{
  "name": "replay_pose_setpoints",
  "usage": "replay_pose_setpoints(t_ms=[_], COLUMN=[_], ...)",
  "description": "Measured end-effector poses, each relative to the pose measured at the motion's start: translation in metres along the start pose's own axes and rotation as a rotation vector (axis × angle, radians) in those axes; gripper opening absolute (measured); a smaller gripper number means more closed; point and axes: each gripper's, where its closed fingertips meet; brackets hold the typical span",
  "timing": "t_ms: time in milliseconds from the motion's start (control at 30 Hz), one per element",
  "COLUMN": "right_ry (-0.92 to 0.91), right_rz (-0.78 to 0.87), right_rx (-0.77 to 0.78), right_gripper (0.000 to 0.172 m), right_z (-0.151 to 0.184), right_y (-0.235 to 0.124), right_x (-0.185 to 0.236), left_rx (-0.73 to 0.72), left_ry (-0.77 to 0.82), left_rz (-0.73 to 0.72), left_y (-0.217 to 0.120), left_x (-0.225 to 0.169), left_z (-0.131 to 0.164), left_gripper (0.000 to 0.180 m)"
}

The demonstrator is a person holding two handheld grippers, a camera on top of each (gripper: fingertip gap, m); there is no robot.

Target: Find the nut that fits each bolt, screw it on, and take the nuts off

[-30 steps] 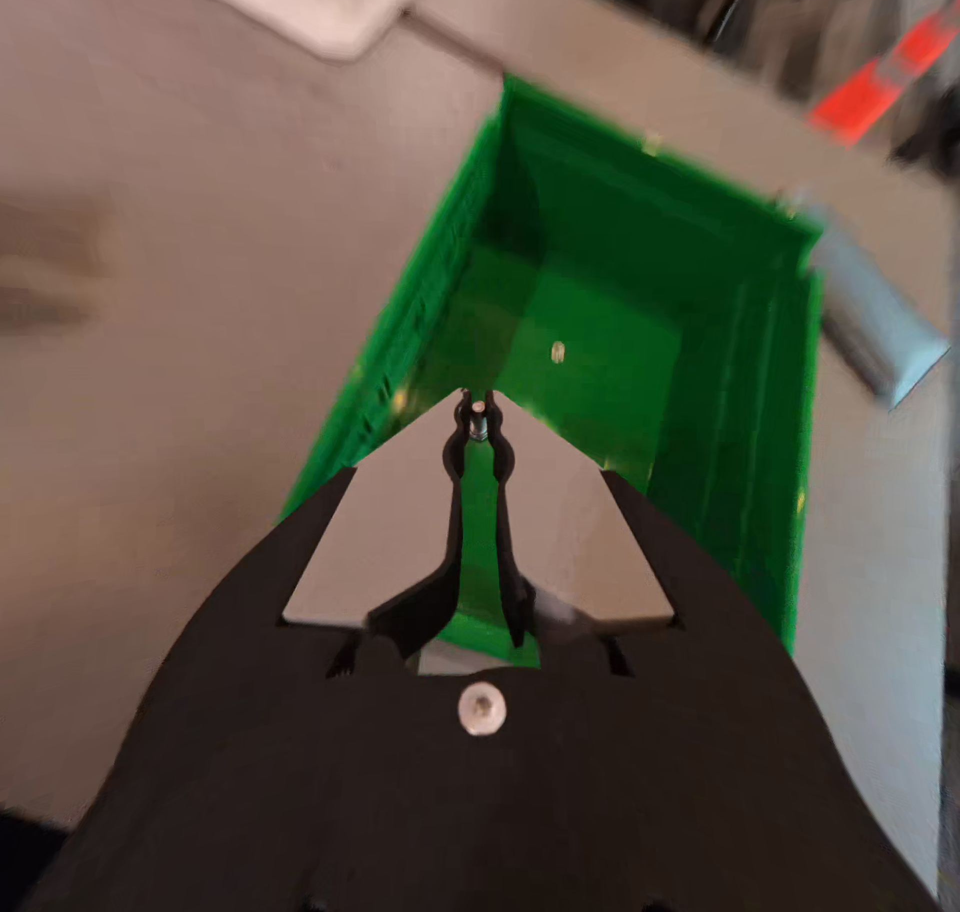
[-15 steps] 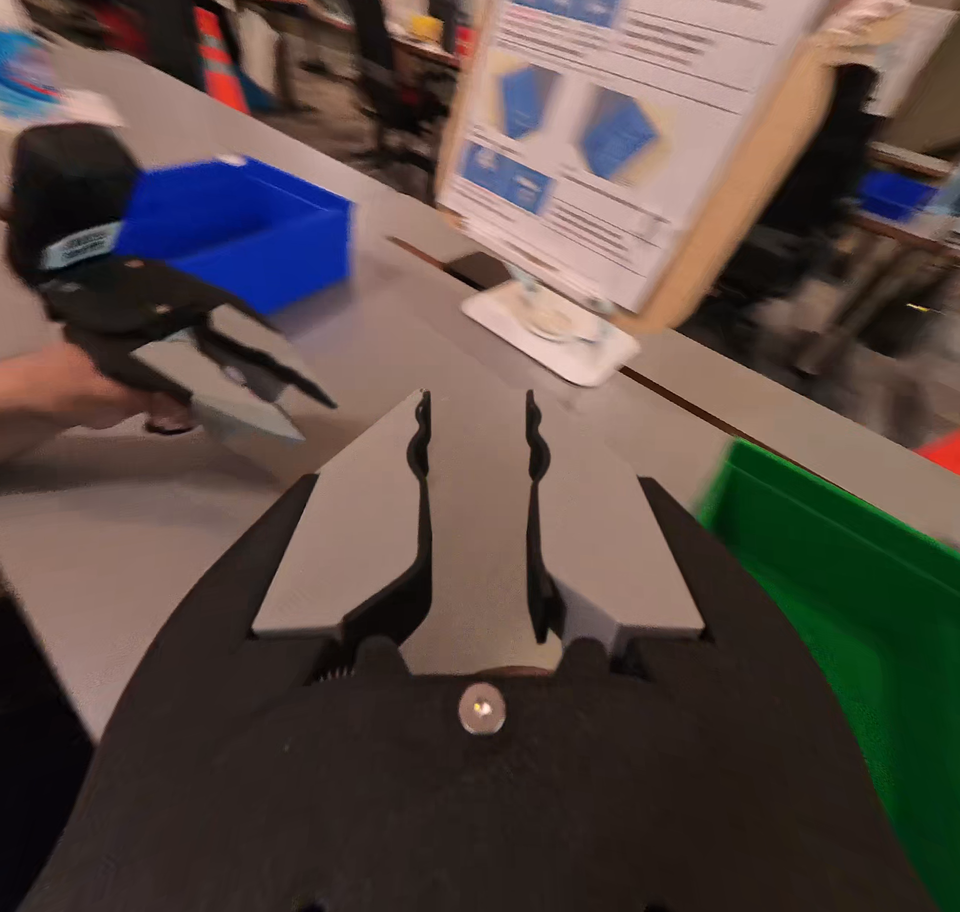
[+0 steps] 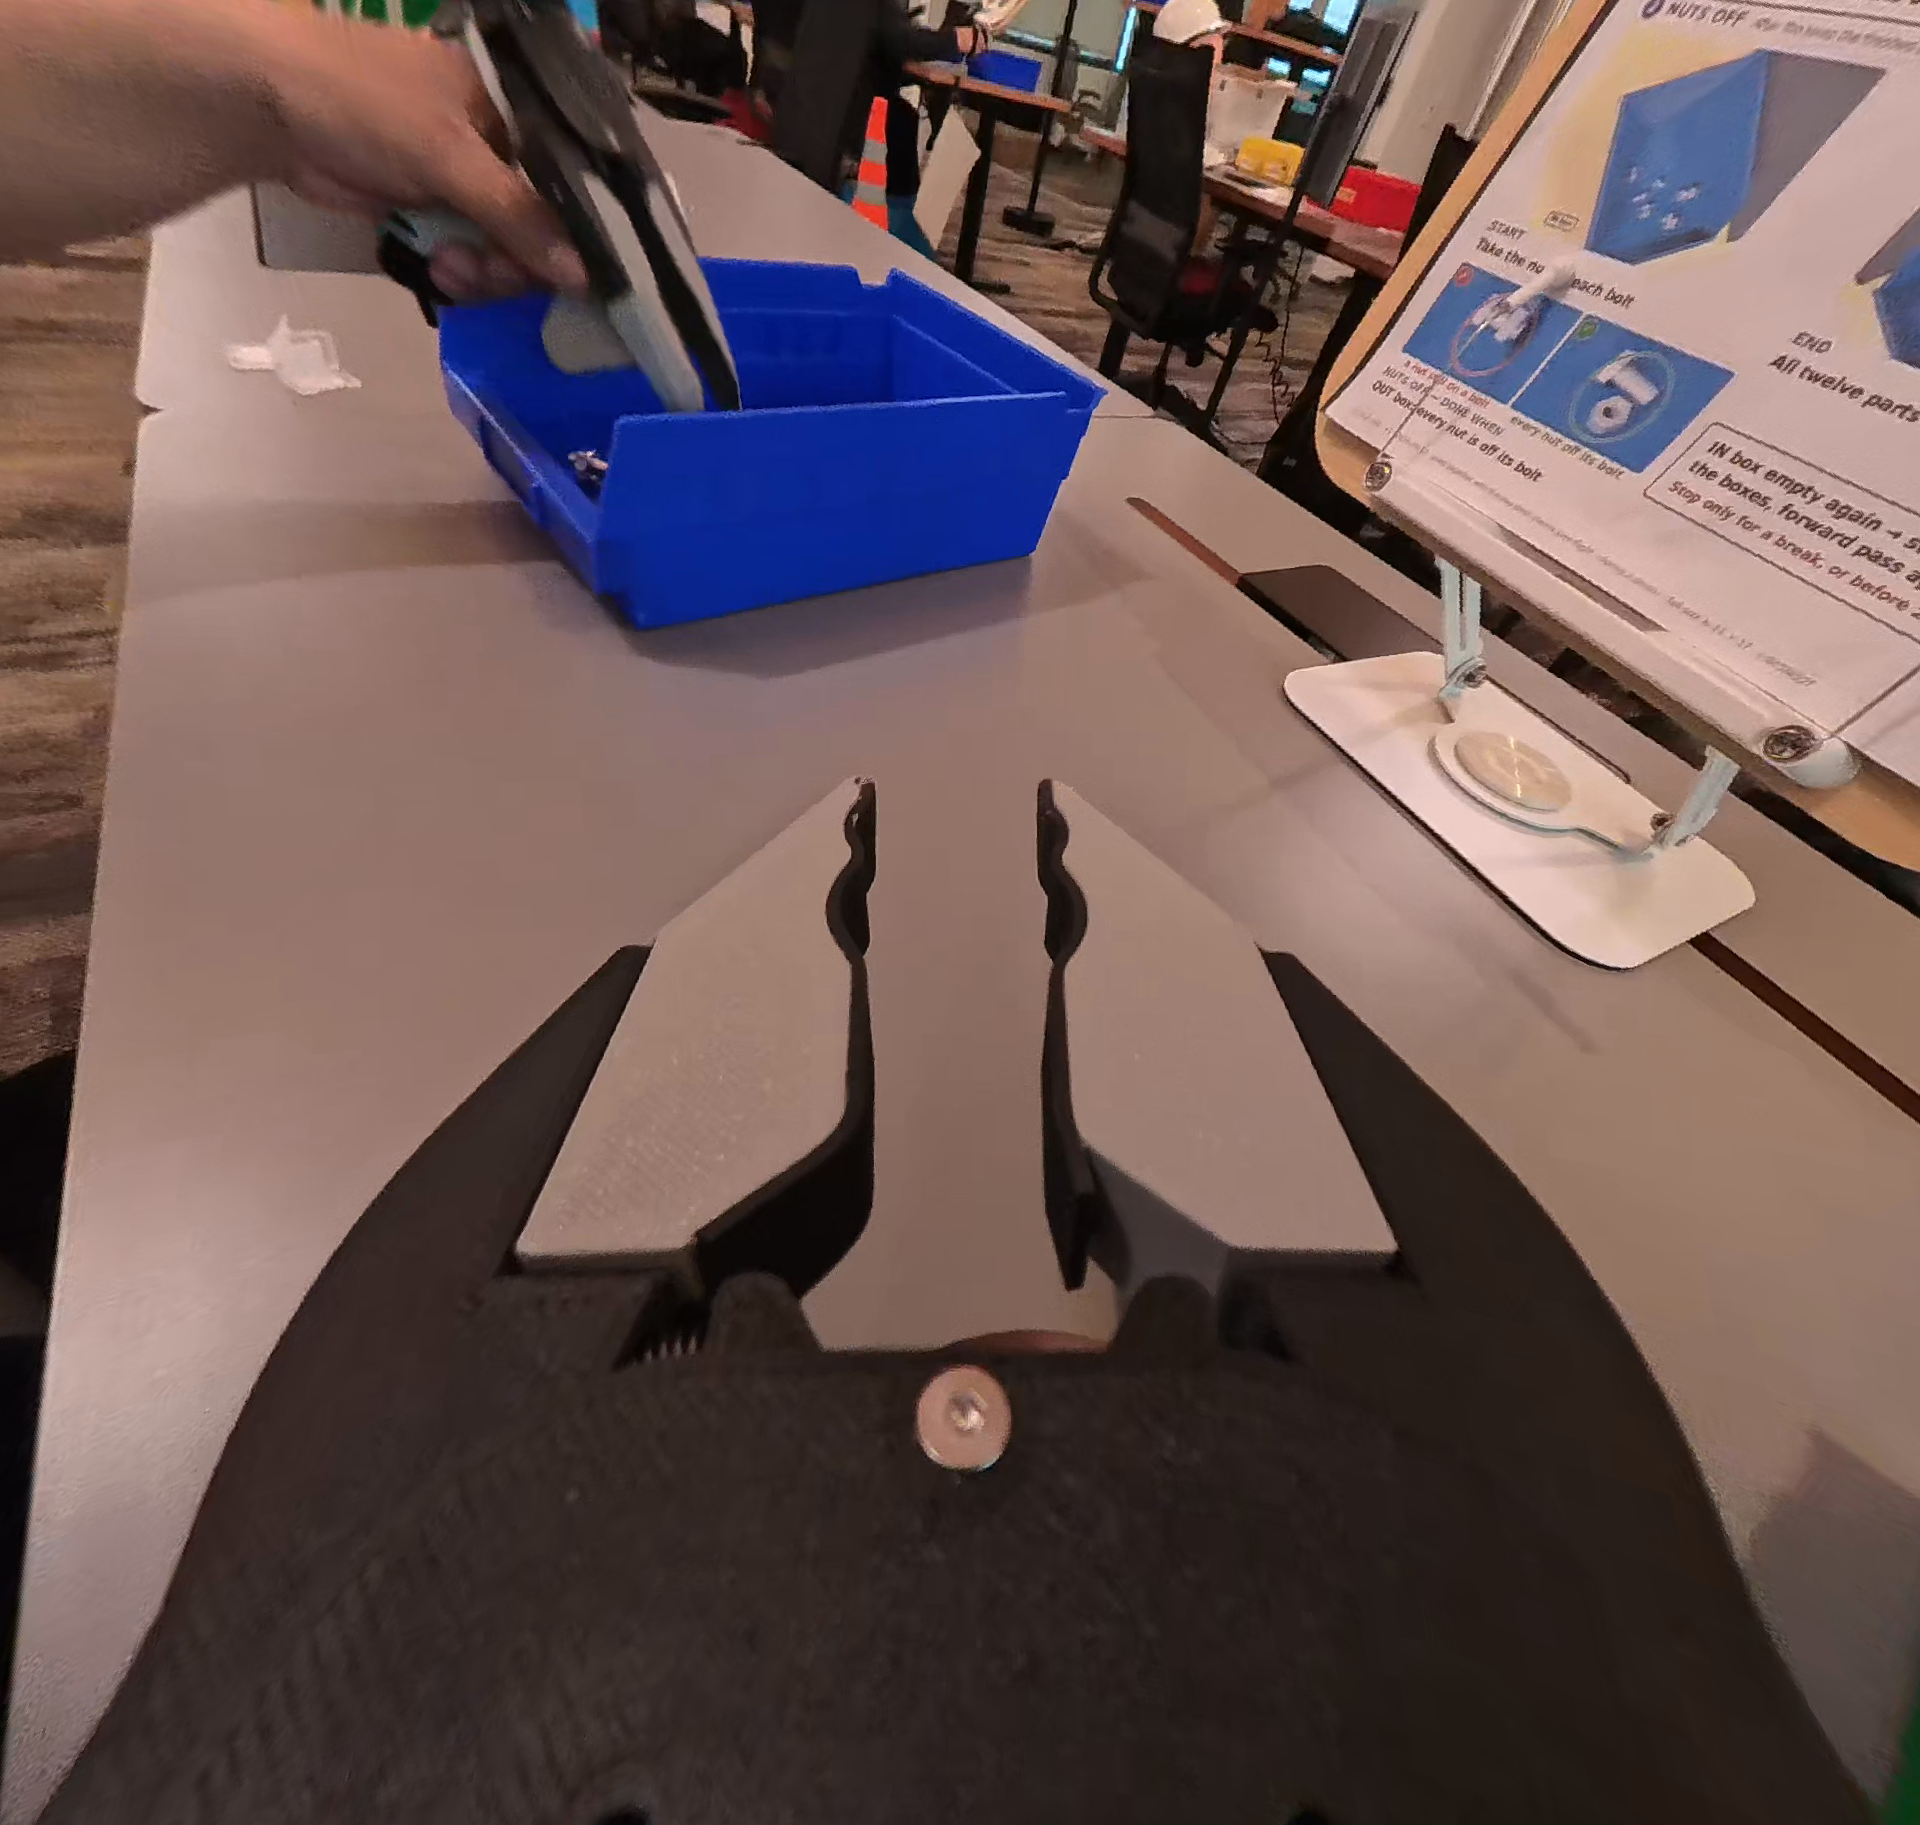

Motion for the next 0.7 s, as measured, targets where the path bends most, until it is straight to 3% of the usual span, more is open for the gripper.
replay_pose_setpoints(t_ms=[100, 200, 333, 433, 500, 700], right_ry=[-0.006, 0.004, 0.010, -0.002, -0.002, 0.022], right_rz=[-0.023, -0.015, -0.009, -0.011, -0.014, -0.039], right_rx=[-0.019, 0.000, -0.001, 0.014, 0.028, 0.027], right_gripper=[0.028, 0.027, 0.027, 0.027, 0.027, 0.027], right_z=[0.004, 0.012, 0.011, 0.015, 0.019, 0.021], right_y=[-0.001, -0.002, -0.002, -0.001, 0.001, 0.001], right_x=[0.003, -0.001, -0.003, -0.002, -0.001, 0.003], left_rx=[0.125, 0.198, 0.222, 0.212, 0.207, 0.247], left_ry=[-0.015, 0.038, 0.059, 0.038, 0.033, 0.072], left_rz=[0.034, -0.039, 0.003, 0.009, -0.020, -0.131], left_y=[0.031, 0.045, 0.050, 0.052, 0.051, 0.040], left_x=[0.014, 0.030, 0.024, 0.021, 0.026, 0.036], left_z=[0.013, 0.015, 0.013, 0.010, 0.011, 0.016], left_gripper=[0.048, 0.047, 0.027, 0.034, 0.023, 0.022])
Point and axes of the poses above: each gripper's, where its closed fingertips meet, y out along the fingers, z out of its underside, x = y × z across the jaws, and after that the axes turned 12 degrees about z, right-handed
